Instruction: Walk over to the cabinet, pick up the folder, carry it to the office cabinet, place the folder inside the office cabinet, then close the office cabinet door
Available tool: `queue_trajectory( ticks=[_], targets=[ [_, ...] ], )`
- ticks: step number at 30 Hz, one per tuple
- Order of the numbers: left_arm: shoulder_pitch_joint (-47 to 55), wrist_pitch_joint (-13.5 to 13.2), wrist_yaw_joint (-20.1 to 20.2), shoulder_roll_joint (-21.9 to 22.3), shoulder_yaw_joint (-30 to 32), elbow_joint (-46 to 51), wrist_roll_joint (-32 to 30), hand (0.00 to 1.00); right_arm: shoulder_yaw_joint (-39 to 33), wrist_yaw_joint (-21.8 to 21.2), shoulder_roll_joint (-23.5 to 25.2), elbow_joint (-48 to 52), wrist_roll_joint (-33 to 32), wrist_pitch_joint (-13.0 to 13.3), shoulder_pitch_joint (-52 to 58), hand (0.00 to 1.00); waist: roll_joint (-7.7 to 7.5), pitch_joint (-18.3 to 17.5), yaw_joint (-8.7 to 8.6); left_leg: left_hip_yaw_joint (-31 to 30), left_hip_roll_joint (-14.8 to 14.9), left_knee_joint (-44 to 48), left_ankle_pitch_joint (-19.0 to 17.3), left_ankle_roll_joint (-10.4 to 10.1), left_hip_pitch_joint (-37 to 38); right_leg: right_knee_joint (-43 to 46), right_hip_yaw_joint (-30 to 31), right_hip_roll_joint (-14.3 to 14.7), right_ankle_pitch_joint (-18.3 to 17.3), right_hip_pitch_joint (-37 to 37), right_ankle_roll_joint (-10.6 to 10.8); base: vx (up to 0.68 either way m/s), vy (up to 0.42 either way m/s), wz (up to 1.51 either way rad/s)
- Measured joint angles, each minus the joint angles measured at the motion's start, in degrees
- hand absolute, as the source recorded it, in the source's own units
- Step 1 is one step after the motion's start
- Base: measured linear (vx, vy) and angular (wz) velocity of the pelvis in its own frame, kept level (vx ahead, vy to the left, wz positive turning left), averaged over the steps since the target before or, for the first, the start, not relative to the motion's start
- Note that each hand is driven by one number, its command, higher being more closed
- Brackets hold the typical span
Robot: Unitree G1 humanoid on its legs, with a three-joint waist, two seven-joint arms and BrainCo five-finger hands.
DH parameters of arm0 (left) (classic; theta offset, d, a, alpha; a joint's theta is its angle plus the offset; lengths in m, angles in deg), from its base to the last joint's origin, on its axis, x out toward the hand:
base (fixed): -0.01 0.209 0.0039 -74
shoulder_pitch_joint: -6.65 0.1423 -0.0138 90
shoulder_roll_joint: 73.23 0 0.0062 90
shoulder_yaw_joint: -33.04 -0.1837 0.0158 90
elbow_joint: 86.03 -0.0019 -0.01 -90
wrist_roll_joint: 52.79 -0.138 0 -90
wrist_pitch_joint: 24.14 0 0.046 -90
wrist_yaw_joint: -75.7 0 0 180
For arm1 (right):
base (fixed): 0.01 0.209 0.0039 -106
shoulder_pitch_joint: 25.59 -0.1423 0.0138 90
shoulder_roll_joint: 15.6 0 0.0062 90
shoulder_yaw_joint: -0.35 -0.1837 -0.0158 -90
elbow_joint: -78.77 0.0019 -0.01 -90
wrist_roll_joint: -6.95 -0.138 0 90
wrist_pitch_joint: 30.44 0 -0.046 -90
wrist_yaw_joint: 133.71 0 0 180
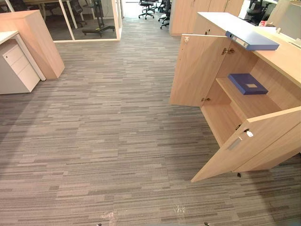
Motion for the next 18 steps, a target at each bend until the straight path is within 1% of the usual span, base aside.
queue_trajectory(
  ticks=[1,2,3,4,5,6,7,8,9,10,11,12,13,14,15,16,17,18],
  targets=[
    [-0.28,-0.07,0.00,-0.03,0.35,0.07,0.00,0.00,0.00,0.00,0.06,0.00,-0.01,0.00,-0.17,0.00,-0.10,0.50,0.03,0.01,0.00,2.75,-1.31,0.11,-1.40,0.27,-0.01,-0.07,-0.01,0.01,-0.01,0.00,0.000,0.00],
    [-1.05,-0.25,0.05,0.18,1.49,0.53,0.03,0.00,-0.09,0.00,0.02,0.01,-0.03,0.09,-0.97,0.00,0.27,2.14,0.15,0.32,0.65,11.13,-5.41,-0.58,-5.00,1.09,-0.04,0.18,-0.17,0.00,-0.26,-0.04,-0.015,-0.01],
    [-1.18,-0.24,0.10,0.32,2.06,0.91,0.04,0.00,-0.15,-0.01,0.01,0.03,-0.03,0.11,-1.23,0.00,0.26,2.82,0.19,0.55,1.16,14.43,-6.92,-0.91,-6.40,1.42,-0.08,0.48,-0.44,-0.03,-0.69,-0.07,-0.024,-0.02],
    [-1.30,-0.26,0.13,0.71,3.59,1.49,0.11,0.00,-0.29,-0.07,0.03,0.22,-0.13,0.24,-1.47,0.00,0.49,3.90,0.23,1.31,2.50,21.01,-9.55,-1.58,-8.98,1.98,-0.15,1.38,-1.09,-0.16,-1.54,-0.11,-0.022,0.05],
    [-1.36,-0.23,0.16,0.86,4.86,2.16,0.30,0.00,-0.28,-0.07,0.22,0.72,-0.24,0.23,-1.53,0.00,0.31,4.40,0.23,1.96,3.42,26.78,-10.49,-2.41,-11.71,2.11,-0.26,1.75,-1.65,-0.36,-2.40,-0.13,-0.023,0.09],
    [-1.35,-0.14,0.24,1.25,6.49,3.61,0.40,0.00,-0.14,-0.07,0.30,1.64,-0.17,0.08,-1.22,0.00,0.26,4.89,0.45,4.00,4.91,36.07,-10.48,-2.62,-16.35,2.70,-0.37,1.94,-2.37,-0.32,-3.41,-0.10,-0.009,0.08],
    [-1.46,-0.20,0.22,1.64,7.42,4.30,0.45,0.00,-0.15,-0.06,0.21,2.04,-0.19,0.07,-1.11,0.00,0.36,5.40,0.65,5.19,5.94,40.69,-10.46,-2.42,-18.47,3.12,-0.33,2.01,-2.69,0.12,-3.83,0.00,0.000,0.00],
    [-1.07,-0.28,0.14,2.49,9.48,4.95,0.46,0.00,-0.19,0.00,0.17,2.49,-0.20,0.05,-0.88,0.00,0.29,5.67,1.20,8.20,8.76,47.22,-12.71,-0.72,-21.51,3.99,-0.21,1.90,-3.37,0.73,-3.89,0.05,0.019,-0.04],
    [-0.97,-0.29,-0.11,2.73,10.37,4.97,0.46,0.00,-0.24,0.04,0.14,2.46,-0.14,-0.05,-0.85,0.00,0.24,5.61,1.23,9.70,10.96,48.54,-14.02,-0.84,-23.32,4.38,-0.08,1.16,-3.69,1.10,-4.09,0.10,0.052,-0.03],
    [-0.98,-0.30,-0.16,2.75,10.47,5.04,0.45,0.00,-0.49,0.05,0.13,2.45,-0.11,-0.03,-0.85,0.00,-0.01,5.53,1.23,9.65,11.79,46.76,-14.10,-0.96,-24.30,4.70,0.06,0.27,-4.18,1.30,-3.71,0.09,0.048,-0.03],
    [-1.00,-0.30,-0.22,2.72,10.50,5.10,0.46,0.00,-0.71,0.04,0.14,2.42,-0.11,-0.04,-0.87,0.00,-0.03,5.55,1.24,9.47,12.00,44.22,-14.01,-1.08,-24.67,4.86,0.17,-0.43,-4.48,1.31,-3.30,0.15,0.143,-0.05],
    [-0.95,-0.30,-0.36,2.90,10.54,5.28,0.44,0.00,-0.81,0.07,0.15,2.45,-0.18,-0.03,-0.92,0.00,-0.02,5.56,1.23,9.34,12.08,37.80,-13.39,-1.74,-25.28,4.93,0.85,-2.08,-5.19,1.55,-2.35,0.22,0.217,-0.11],
    [-0.91,-0.30,-0.59,3.04,10.69,5.47,0.44,0.00,-1.07,0.07,0.15,2.58,-0.17,-0.03,-1.00,0.00,-0.06,5.59,1.31,9.25,11.88,30.87,-11.14,-2.15,-25.55,4.97,1.37,-4.11,-5.97,1.67,-1.12,0.28,0.281,-0.12],
    [-0.84,-0.30,-0.82,3.10,10.70,5.61,0.48,0.00,-1.35,0.09,0.15,2.63,-0.18,-0.07,-0.99,0.00,-0.05,5.57,1.31,8.93,11.58,27.15,-9.58,-2.30,-25.55,5.04,1.53,-5.21,-6.49,1.76,-0.30,0.29,0.317,-0.14],
    [-0.63,-0.37,-1.30,3.37,10.69,5.89,0.52,0.00,-1.87,0.16,0.13,2.64,-0.24,-0.06,-0.87,0.00,0.19,5.52,1.31,8.28,11.36,20.05,-6.57,-2.95,-25.27,5.34,1.83,-7.18,-7.75,2.07,1.64,0.29,0.372,-0.12],
    [-0.51,-0.35,-1.38,3.48,10.68,5.83,0.50,0.00,-2.09,0.29,-0.01,2.65,-0.22,-0.03,-0.75,0.00,0.49,5.49,1.23,7.91,11.22,17.03,-2.27,-4.54,-24.67,5.36,2.03,-8.53,-8.86,2.50,3.26,0.37,0.489,-0.28],
    [-0.23,-0.42,-1.45,3.29,10.68,5.92,0.50,0.00,-2.47,0.39,0.02,2.19,0.01,-0.19,-0.71,0.00,0.41,4.96,1.80,8.88,8.99,17.29,3.03,-4.14,-24.11,4.97,2.45,-10.97,-9.95,3.24,4.24,0.33,0.415,-0.29],
    [-0.39,-0.44,-1.61,3.12,10.67,5.87,0.48,0.00,-2.87,0.39,0.19,2.12,0.01,-0.36,-0.99,0.00,0.11,4.80,1.87,9.23,8.45,18.51,2.67,-3.53,-24.58,5.69,2.68,-11.45,-9.81,3.44,4.38,0.38,0.367,-0.23]
  ],
)
